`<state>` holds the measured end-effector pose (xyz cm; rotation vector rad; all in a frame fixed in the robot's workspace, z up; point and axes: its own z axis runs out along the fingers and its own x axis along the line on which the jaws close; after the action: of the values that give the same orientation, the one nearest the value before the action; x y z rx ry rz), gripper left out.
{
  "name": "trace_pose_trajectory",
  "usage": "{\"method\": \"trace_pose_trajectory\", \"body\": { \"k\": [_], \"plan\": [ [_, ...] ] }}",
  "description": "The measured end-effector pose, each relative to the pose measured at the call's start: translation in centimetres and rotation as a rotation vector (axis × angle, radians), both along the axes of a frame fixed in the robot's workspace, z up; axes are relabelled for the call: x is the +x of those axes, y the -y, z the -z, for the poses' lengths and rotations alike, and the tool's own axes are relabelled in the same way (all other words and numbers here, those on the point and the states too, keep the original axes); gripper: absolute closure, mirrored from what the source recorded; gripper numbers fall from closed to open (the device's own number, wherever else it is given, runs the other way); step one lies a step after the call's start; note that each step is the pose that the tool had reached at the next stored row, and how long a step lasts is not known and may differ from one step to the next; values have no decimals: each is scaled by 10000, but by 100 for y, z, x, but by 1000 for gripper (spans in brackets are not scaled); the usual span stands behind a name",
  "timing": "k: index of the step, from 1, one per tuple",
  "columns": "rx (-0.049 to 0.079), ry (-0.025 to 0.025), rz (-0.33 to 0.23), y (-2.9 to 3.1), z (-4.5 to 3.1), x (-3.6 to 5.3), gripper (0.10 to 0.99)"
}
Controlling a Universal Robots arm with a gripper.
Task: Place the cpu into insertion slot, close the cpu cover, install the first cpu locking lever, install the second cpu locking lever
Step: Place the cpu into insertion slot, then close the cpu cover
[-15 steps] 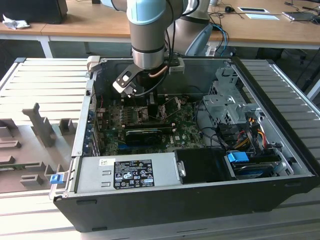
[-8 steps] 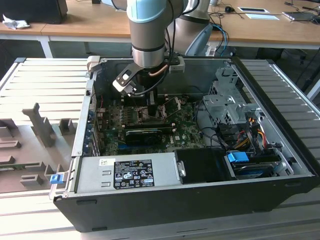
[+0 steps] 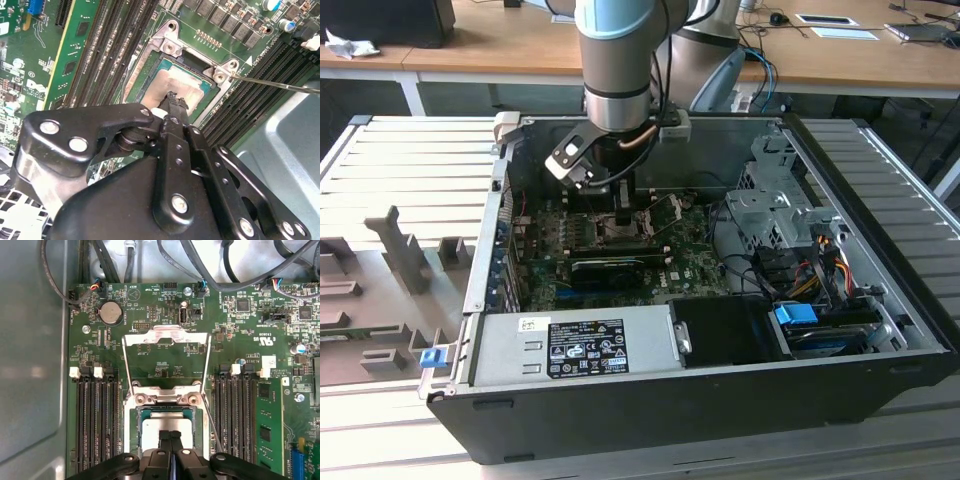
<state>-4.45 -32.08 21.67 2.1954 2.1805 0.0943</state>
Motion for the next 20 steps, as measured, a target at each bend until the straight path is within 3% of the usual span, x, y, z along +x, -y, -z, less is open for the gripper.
{"method": "trace_pose_trajectory", "body": {
  "k": [20],
  "plan": [
    [0,-26,2,5,-109,33,980]
  ]
}}
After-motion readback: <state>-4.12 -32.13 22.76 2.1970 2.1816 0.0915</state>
